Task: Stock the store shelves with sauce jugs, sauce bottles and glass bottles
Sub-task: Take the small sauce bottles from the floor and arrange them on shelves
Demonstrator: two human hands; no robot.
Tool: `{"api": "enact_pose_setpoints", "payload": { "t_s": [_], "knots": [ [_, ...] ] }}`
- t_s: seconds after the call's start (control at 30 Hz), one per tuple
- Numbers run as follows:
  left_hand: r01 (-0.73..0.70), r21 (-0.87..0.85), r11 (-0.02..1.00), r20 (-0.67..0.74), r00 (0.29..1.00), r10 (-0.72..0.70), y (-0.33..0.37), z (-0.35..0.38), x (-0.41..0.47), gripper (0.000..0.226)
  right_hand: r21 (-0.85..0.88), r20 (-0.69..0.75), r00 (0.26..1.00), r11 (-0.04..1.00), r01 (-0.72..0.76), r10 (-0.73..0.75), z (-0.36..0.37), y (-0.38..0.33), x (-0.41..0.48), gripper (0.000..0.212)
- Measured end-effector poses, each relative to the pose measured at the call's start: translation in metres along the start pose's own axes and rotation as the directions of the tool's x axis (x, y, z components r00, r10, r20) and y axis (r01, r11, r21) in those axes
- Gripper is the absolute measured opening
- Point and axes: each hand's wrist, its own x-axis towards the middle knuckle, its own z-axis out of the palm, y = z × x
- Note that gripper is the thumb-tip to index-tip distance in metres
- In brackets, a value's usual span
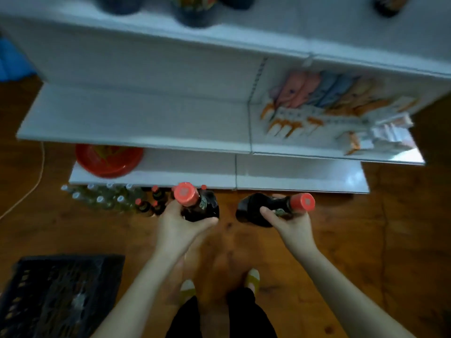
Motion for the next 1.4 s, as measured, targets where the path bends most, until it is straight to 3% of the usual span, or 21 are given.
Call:
{"api": "enact_pose_setpoints", "payload": {
  "t_s": [0.17, 0.4, 0.6, 0.87, 1.23, 1.4],
  "knots": [
    [-0.301, 0.035, 0.953, 0.237, 0.929, 0.285, 0.087, 0.055, -0.017, 0.047, 0.099, -0.183, 0.983, 0.995, 0.028, -0.009, -0.100, -0.027, -0.007, 0.025],
    [-0.466, 0.046, 0.884, 0.413, 0.814, 0.408, 0.205, 0.179, -0.036, 0.054, 0.170, -0.320, 0.945, 0.978, 0.120, -0.060, -0.268, -0.042, 0.004, 0.021],
    [-0.656, 0.028, 0.755, 0.464, 0.677, 0.571, 0.298, 0.278, -0.056, 0.048, 0.050, -0.411, 0.902, 0.985, 0.165, -0.130, -0.400, -0.051, 0.027, 0.019],
    [-0.745, -0.011, 0.667, 0.480, 0.581, 0.657, 0.401, 0.379, -0.031, 0.039, 0.023, -0.452, 0.875, 0.978, 0.207, -0.175, -0.507, -0.061, 0.094, 0.017],
    [-0.751, -0.074, 0.657, 0.487, 0.547, 0.680, 0.535, 0.507, 0.066, 0.035, -0.009, -0.545, 0.806, 0.963, 0.270, -0.231, -0.625, -0.095, 0.231, 0.018],
    [-0.752, -0.020, 0.659, 0.516, 0.557, 0.651, 0.569, 0.550, 0.092, 0.048, -0.093, -0.546, 0.796, 0.963, 0.252, -0.261, -0.671, -0.099, 0.282, 0.024]
  ]
}}
